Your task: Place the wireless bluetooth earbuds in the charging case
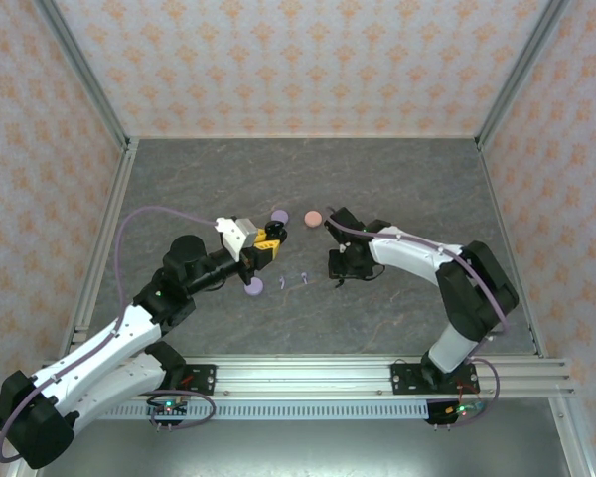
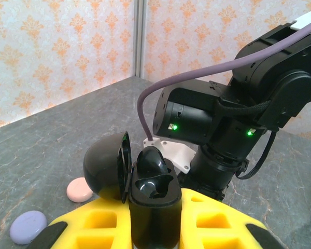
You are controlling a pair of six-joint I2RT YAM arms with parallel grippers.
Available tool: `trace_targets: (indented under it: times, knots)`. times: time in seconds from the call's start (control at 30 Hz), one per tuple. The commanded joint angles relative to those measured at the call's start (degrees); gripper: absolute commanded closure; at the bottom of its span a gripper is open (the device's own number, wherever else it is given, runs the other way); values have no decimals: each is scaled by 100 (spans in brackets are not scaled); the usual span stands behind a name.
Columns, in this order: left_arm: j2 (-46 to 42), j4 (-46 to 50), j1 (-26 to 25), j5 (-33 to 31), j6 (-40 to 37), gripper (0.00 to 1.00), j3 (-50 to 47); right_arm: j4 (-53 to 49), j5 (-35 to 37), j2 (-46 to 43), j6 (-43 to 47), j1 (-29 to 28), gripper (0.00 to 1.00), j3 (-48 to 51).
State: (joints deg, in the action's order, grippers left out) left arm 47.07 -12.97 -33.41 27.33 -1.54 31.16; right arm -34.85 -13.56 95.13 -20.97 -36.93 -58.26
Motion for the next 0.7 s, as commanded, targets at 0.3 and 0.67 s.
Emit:
trace_targets:
  times: [0.3, 0.67]
  knots:
    - [-18, -8, -72, -92, -52, 100, -57, -28, -48, 312, -70, 10, 68, 103]
    - [-22, 25, -69, -96, -59, 100, -48, 18, -171, 480, -79, 4, 76, 157]
